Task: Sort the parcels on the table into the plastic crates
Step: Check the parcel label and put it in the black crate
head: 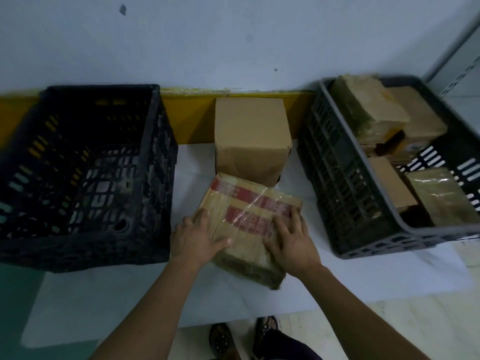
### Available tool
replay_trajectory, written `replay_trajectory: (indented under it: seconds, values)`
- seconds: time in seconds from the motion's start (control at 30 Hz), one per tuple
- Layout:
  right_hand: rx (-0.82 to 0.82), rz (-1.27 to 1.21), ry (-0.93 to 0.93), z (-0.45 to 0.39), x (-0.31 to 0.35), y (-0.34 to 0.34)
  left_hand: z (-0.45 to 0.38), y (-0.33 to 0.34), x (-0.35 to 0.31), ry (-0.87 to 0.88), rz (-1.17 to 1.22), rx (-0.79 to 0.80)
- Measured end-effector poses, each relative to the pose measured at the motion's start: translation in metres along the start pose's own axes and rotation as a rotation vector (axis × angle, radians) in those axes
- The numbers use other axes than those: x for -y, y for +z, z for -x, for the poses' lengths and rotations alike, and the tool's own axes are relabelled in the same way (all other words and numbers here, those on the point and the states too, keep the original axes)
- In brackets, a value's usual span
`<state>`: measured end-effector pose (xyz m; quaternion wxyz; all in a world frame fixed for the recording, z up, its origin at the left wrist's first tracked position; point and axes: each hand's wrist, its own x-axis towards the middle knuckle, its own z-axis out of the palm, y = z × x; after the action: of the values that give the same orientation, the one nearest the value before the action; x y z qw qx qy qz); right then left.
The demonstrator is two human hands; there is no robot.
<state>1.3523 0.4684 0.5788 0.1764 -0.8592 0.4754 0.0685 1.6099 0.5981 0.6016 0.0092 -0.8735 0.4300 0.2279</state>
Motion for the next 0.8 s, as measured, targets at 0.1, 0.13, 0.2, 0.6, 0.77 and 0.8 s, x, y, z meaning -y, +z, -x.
replay_trajectory:
  seconds: [0.1, 0.13, 0.2, 0.6, 0.77, 0.8]
  values:
    - [-0.064, -0.024, -0.019, -0.007, -0.014, 0.000, 0.006, 0.007, 0.004, 0.035, 0.101, 0.048]
    - [-0.073, -0.036, 0.017, -0.008, -0.017, 0.000, 0.008, 0.010, 0.004, 0.039, 0.133, 0.058]
    - [-0.072, -0.081, 0.100, -0.008, -0.016, 0.000, 0.011, 0.015, 0.004, 0.033, 0.160, 0.044]
    - [0.034, -0.464, -0.115, 0.022, -0.046, -0.025, 0.031, -0.008, -0.002, 0.120, 0.653, 0.062]
    - [-0.227, -0.655, -0.008, 0.024, -0.038, -0.065, 0.045, -0.035, -0.005, 0.141, 0.730, -0.046]
    - [-0.274, -0.659, 0.034, 0.022, -0.034, -0.073, 0.045, -0.041, -0.005, 0.140, 0.727, -0.074]
